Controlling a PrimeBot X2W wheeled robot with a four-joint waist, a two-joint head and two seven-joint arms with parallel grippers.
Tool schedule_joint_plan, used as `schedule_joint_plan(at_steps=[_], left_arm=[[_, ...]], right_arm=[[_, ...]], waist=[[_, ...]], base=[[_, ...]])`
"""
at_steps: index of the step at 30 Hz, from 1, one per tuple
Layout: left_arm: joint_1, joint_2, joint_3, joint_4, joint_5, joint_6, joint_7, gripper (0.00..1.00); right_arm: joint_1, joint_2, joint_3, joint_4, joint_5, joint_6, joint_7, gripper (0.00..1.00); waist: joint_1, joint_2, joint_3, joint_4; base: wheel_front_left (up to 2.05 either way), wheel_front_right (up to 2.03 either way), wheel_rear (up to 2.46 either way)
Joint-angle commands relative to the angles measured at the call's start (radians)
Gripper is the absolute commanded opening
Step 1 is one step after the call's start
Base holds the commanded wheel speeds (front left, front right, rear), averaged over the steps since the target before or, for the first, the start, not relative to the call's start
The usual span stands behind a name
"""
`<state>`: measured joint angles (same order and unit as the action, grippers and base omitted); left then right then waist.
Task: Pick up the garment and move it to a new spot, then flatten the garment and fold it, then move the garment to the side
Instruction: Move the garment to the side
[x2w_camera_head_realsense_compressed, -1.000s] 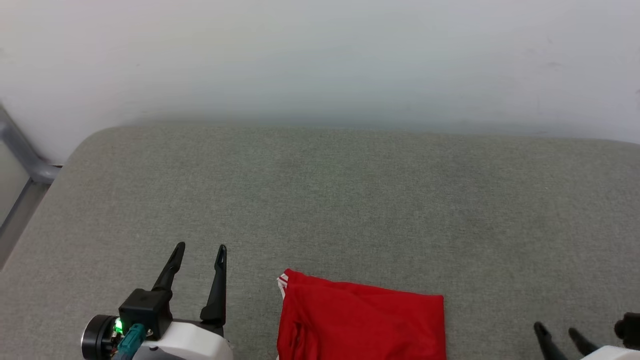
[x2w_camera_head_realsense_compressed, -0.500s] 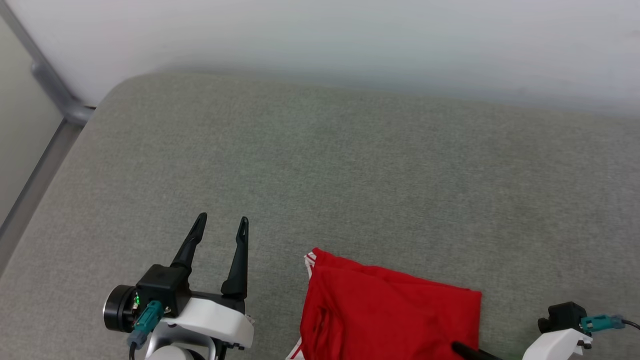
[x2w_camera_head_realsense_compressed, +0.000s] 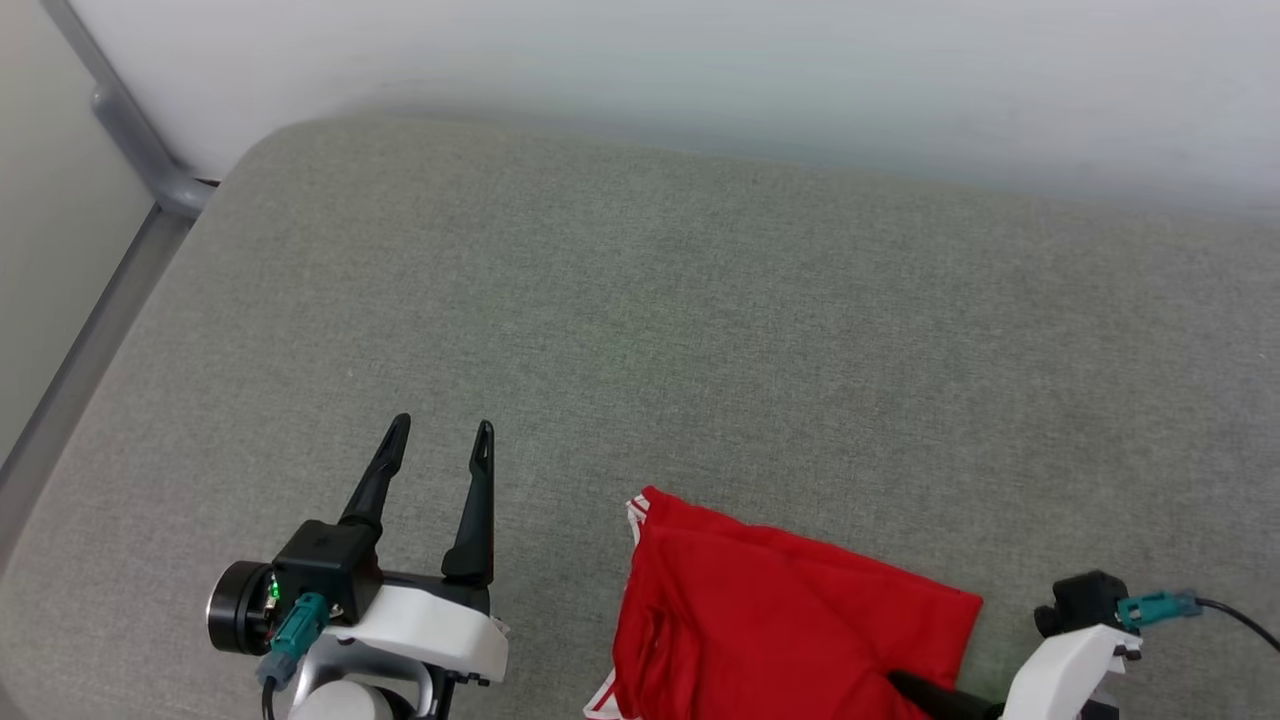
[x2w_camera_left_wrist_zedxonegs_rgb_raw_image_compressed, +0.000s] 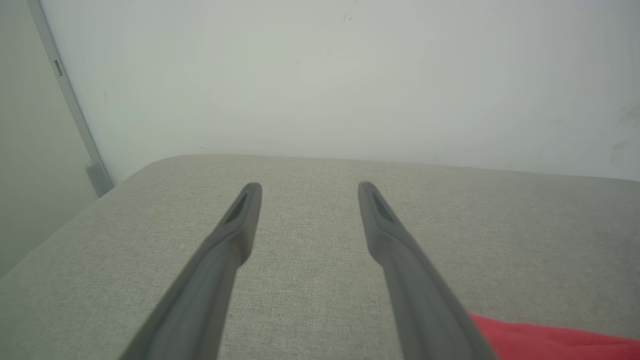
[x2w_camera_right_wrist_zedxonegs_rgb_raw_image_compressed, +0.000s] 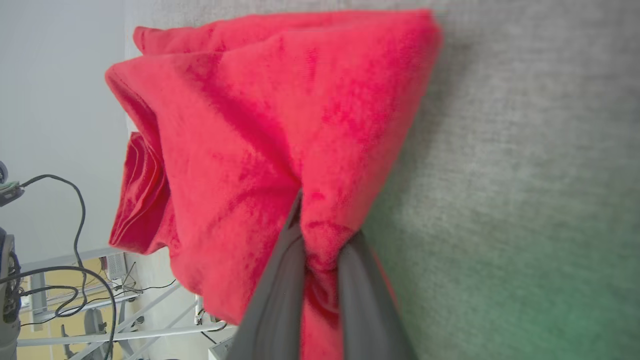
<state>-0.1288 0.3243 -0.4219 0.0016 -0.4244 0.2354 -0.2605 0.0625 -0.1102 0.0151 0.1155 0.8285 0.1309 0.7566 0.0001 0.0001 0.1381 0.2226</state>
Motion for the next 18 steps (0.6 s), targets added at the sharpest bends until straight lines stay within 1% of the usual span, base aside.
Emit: schedule_joint_plan(at_steps=[1,5,11,12,16,18], left_arm=[[0.008,-0.006,0.006,0.003,0.01,-0.009,-0.006,1.0],[0.019,-0.001,0.016,0.002,0.028,-0.019,-0.005,1.0],[0.04,0.01,0.026,-0.013,0.039,-0.021,-0.004,1.0],[0.04,0.01,0.026,-0.013,0.039,-0.021,-0.004,1.0],[0.04,0.017,0.029,-0.026,0.046,-0.022,-0.004,1.0],[0.036,0.019,0.028,-0.031,0.051,-0.025,-0.004,1.0]], right_arm=[[-0.02,-0.016,0.017,-0.027,-0.012,0.0,-0.016,0.0],[-0.025,-0.05,0.044,-0.071,-0.071,0.0,-0.043,0.0],[-0.023,-0.106,0.029,-0.102,-0.263,0.0,-0.057,0.0],[-0.023,-0.106,0.029,-0.102,-0.263,0.0,-0.057,0.0],[-0.03,-0.143,-0.007,-0.12,-0.366,-0.001,-0.049,0.0],[-0.039,-0.159,-0.024,-0.122,-0.396,-0.001,-0.048,0.0]], waist=[[-0.0001,-0.0001,-0.013,-0.013],[-0.0001,-0.0001,-0.039,-0.043],[-0.0001,-0.0001,-0.064,-0.128],[-0.0001,-0.0001,-0.064,-0.128],[-0.0001,-0.0001,-0.059,-0.208],[-0.0001,-0.0001,-0.052,-0.252]], base=[[0.0,0.0,0.0],[0.0,0.0,0.0],[0.0,0.0,0.0],[0.0,0.0,0.0],[0.0,0.0,0.0],[0.0,0.0,0.0]])
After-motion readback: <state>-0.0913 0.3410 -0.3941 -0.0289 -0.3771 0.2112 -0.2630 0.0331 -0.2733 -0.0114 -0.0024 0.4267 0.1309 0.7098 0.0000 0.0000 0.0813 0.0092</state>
